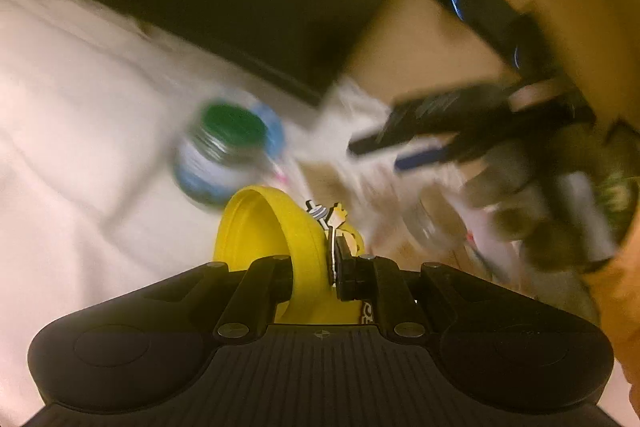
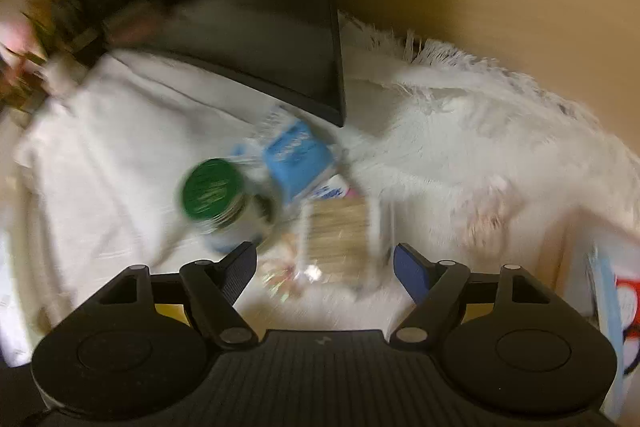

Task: Organize soft objects
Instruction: 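Reach the left tool to the yellow funnel rim and close on it, then grasp the cotton-swab pack with the right tool while the left tool lifts the funnel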

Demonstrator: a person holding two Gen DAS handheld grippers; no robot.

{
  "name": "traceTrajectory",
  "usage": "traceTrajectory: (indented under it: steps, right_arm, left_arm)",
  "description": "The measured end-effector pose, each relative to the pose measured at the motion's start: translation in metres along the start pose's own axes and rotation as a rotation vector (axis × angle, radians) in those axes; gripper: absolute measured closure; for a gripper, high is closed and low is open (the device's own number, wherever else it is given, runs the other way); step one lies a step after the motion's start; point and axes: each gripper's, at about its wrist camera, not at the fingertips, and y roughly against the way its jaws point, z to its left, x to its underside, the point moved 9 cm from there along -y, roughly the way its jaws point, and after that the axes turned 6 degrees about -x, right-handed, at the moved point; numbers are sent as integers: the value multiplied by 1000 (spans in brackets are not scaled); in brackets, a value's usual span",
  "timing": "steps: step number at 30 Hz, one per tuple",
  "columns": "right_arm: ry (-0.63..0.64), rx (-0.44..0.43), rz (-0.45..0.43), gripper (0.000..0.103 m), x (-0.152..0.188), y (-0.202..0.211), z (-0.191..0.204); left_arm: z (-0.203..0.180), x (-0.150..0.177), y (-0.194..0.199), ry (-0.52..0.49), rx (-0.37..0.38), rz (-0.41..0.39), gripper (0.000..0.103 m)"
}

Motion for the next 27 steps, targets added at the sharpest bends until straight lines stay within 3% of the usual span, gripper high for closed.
traceTrajectory:
  steps: [7, 15, 17, 22, 27]
  right_arm:
    - [25, 154, 167, 27, -8, -78, -7]
    - [22, 173, 233, 24, 2, -106, -11]
    - [37, 182, 237, 29, 7, -106, -10]
    - [114, 162, 163, 30, 8, -71, 1]
    - [89, 54, -35, 30, -12, 26, 6]
  left_arm:
    - [53, -32, 34, 59, -79, -100, 91]
    - [82, -47, 29, 105, -147, -96, 91]
    - [83, -54, 23, 111, -156, -89, 91]
    - [77, -84, 10, 69, -150, -111, 91]
    - [40, -129, 4, 8, -117, -181, 91]
